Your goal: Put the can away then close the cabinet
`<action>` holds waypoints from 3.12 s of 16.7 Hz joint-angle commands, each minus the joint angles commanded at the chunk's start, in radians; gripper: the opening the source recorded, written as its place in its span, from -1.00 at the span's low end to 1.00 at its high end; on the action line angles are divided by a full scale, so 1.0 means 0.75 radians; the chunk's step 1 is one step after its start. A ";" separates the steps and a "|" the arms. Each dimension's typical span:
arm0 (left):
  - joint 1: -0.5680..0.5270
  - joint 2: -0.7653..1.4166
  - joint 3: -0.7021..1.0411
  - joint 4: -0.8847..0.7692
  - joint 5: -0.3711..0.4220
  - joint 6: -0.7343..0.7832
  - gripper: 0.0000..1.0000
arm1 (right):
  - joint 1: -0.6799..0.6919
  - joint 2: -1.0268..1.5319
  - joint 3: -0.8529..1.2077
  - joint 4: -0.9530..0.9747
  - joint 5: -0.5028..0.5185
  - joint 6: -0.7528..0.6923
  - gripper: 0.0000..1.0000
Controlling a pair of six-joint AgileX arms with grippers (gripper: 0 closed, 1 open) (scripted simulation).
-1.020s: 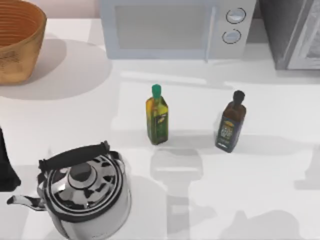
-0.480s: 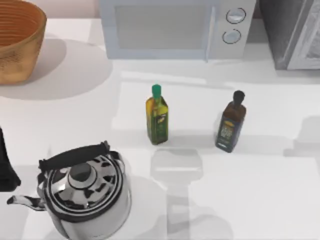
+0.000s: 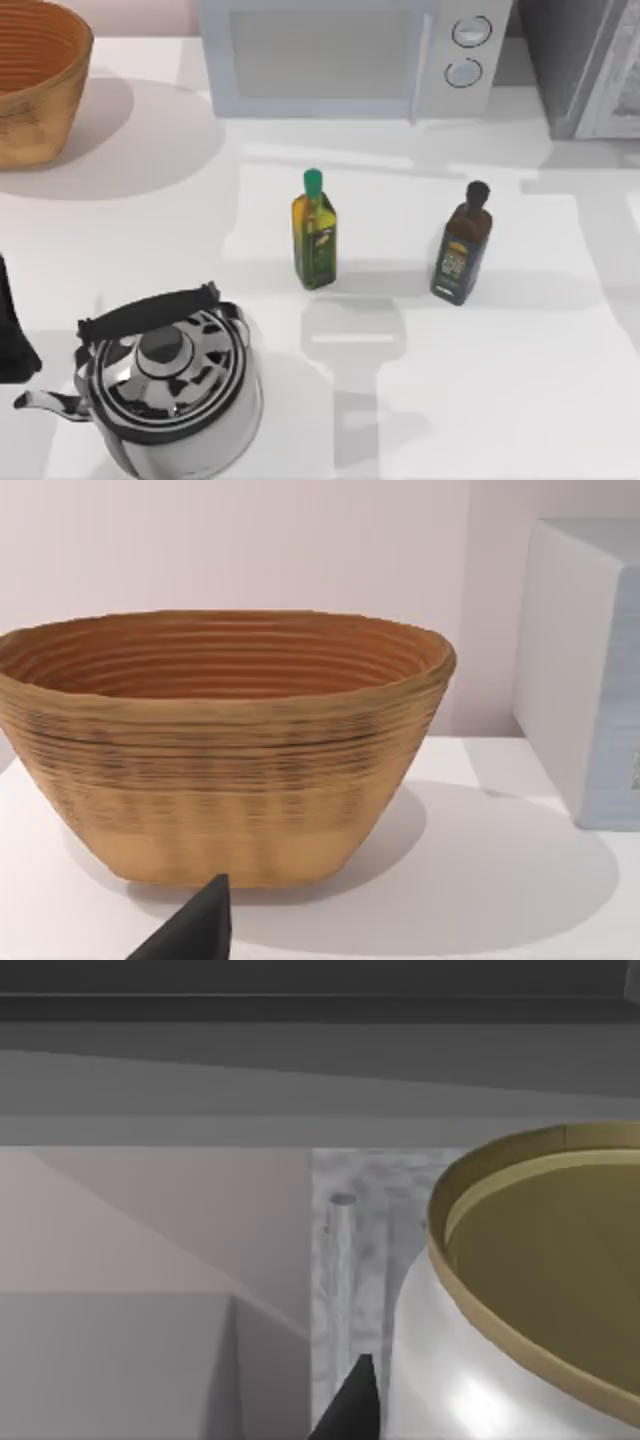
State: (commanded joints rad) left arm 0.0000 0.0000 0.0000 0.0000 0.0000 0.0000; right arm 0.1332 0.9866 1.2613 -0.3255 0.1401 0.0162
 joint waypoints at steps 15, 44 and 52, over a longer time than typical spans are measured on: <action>0.000 0.000 0.000 0.000 0.000 0.000 1.00 | 0.061 0.455 0.645 -0.126 0.074 0.004 -1.00; 0.000 0.000 0.000 0.000 0.000 0.000 1.00 | -0.050 1.471 2.011 -0.473 -0.021 0.002 -0.10; 0.000 0.000 0.000 0.000 0.000 0.000 1.00 | -0.050 1.471 2.011 -0.473 -0.021 0.002 1.00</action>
State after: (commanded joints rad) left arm 0.0000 0.0000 0.0000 0.0000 0.0000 0.0000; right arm 0.0959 2.0897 2.7697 -0.6806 0.1246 0.0174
